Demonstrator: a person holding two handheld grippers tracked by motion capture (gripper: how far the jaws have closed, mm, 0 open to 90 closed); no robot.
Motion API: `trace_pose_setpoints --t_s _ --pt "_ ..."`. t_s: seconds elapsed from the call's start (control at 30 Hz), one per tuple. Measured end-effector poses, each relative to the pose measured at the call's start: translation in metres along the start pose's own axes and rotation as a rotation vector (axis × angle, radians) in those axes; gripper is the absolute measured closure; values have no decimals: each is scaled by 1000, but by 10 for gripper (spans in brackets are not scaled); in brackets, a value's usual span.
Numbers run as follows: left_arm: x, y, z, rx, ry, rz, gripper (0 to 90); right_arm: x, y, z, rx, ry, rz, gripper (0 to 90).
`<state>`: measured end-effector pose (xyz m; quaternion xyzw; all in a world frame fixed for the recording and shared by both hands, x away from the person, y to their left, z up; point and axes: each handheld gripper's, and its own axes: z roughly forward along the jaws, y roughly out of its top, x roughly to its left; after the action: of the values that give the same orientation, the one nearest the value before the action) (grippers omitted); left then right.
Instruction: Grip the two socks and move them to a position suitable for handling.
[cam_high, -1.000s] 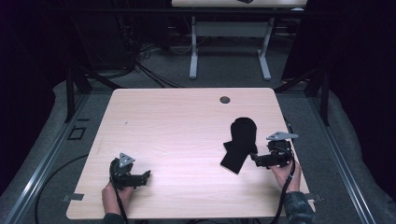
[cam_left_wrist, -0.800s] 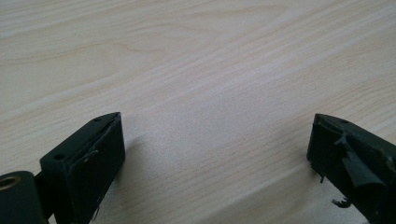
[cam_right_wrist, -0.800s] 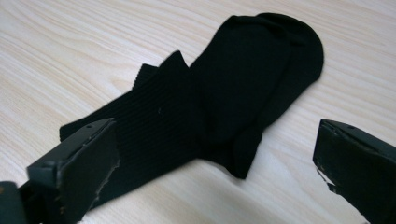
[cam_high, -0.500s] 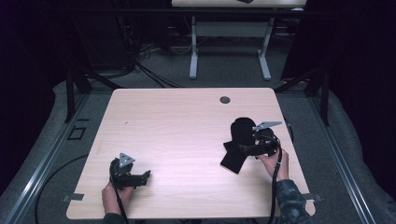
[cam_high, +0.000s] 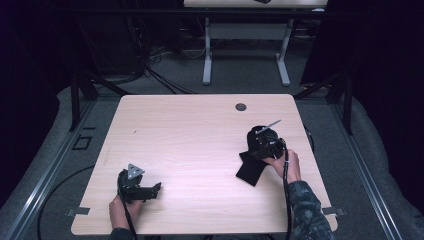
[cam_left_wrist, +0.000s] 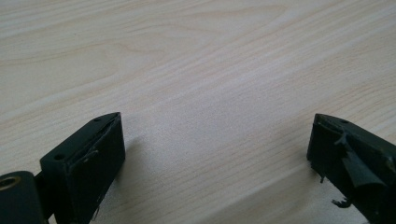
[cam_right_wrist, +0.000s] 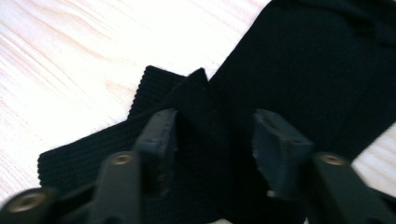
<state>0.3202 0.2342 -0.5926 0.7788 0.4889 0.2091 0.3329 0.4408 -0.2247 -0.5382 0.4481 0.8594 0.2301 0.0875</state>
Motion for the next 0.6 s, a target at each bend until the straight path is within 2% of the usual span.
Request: trace_pose_setpoints --t_s 0.07,0.13,0.23,0.4,0.43,0.47,0.6 --pt "0 0 0 0 0 0 42 0 0 1 -19 12 21 644" --pt "0 0 0 0 -1 0 43 0 0 1 -24 -9 22 763" --pt "0 0 0 0 -1 0 43 0 -1 -3 -41 -20 20 843" --pt "0 0 0 0 -2 1 43 -1 -2 -15 -88 -27 22 870" --pt "0 0 0 0 -2 0 43 -2 -2 -17 -76 -31 11 872" --pt "0 0 0 0 -2 0 43 -2 -2 -18 -96 -23 28 874" --pt "0 0 0 0 -2 1 43 1 -2 -27 -112 -44 -5 877"
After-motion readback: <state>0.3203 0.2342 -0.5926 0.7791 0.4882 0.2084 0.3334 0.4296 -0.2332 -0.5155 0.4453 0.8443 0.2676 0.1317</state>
